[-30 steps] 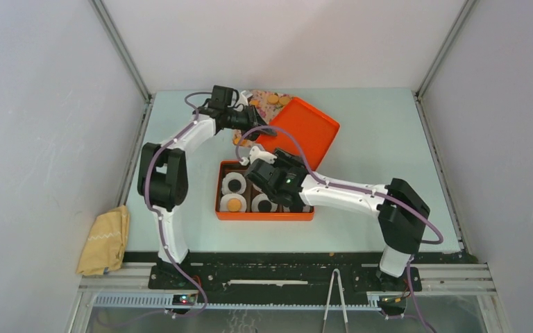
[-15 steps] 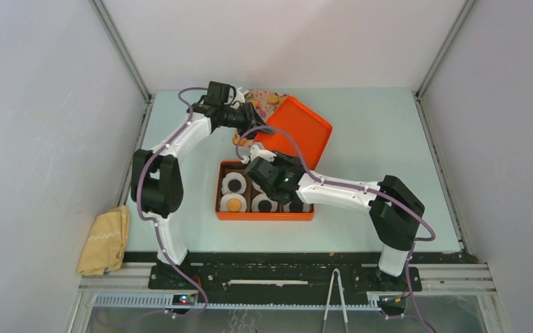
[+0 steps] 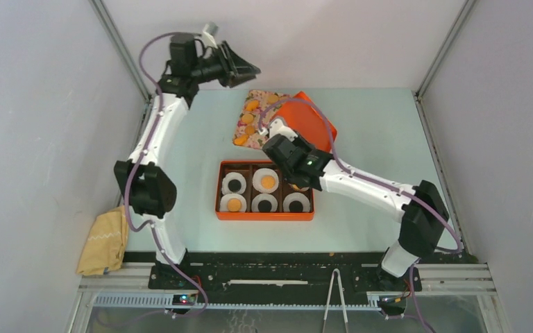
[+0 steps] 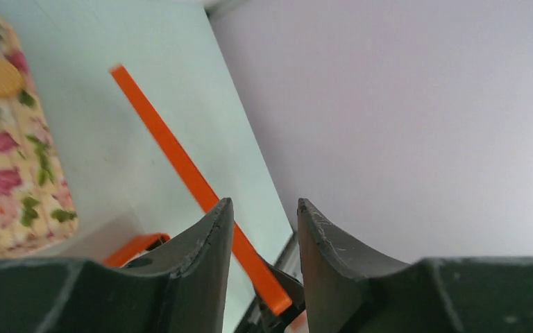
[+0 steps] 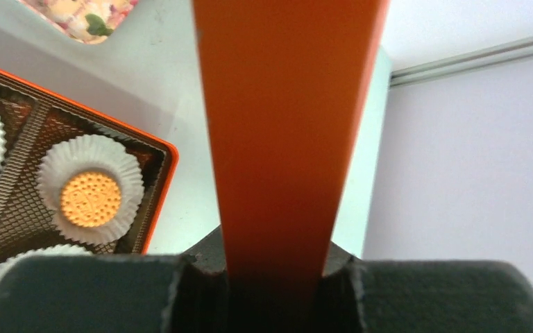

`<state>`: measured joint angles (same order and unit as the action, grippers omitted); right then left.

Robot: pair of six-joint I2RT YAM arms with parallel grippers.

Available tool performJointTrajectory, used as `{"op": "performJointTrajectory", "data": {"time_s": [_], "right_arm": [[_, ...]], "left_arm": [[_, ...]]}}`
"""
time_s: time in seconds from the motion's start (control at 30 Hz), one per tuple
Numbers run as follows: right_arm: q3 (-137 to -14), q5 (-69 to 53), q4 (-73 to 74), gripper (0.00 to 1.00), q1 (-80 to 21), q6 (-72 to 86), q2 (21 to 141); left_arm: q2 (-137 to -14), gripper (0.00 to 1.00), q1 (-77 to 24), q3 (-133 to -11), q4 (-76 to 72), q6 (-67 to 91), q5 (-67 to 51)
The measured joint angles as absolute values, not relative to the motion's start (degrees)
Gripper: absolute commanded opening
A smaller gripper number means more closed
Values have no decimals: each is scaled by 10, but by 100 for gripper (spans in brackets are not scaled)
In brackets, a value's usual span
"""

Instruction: Pack the cookies

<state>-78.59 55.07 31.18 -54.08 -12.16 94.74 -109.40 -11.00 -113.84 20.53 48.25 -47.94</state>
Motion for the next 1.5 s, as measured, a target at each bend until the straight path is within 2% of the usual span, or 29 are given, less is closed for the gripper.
{"op": "performJointTrajectory", "data": {"time_s": [0.13, 0.23, 0.37, 0.4, 0.43, 0.5, 0.6, 0.7, 0.83, 1.1, 1.3, 1.5], "right_arm": [[-816, 489, 369, 2, -518, -74, 915], [-852, 384, 404, 2, -483, -27, 869], [-878, 182, 405, 1, -392, 53, 777], [-878, 112, 397, 0, -326, 82, 751], [-875, 58, 385, 0, -289, 107, 729], [-846, -47, 335, 0, -211, 168, 685], [-764, -195, 239, 0, -134, 277, 642], [-669, -331, 130, 0, -114, 387, 636], [-545, -455, 3, 0, -112, 517, 674], [-435, -578, -132, 0, -124, 628, 724], [-432, -611, -215, 0, -164, 641, 792], [-432, -622, -322, 0, -200, 662, 918]], "left_arm": [[-1039, 41, -77, -1135, 200, 477, -430], [-959, 34, -62, -1070, 203, 459, -366], [-843, 18, -63, -952, 203, 443, -302], [-813, 11, -65, -919, 201, 436, -283], [-792, 8, -66, -894, 201, 432, -269], [-762, 3, -68, -854, 201, 427, -241], [-727, 0, -74, -792, 203, 416, -180], [-707, 0, -86, -740, 209, 403, -122], [-690, 0, -106, -697, 224, 386, -62], [-627, 0, -141, -628, 241, 360, 46], [-610, 0, -169, -587, 241, 355, 95], [-607, 0, -185, -530, 241, 355, 126]]}}
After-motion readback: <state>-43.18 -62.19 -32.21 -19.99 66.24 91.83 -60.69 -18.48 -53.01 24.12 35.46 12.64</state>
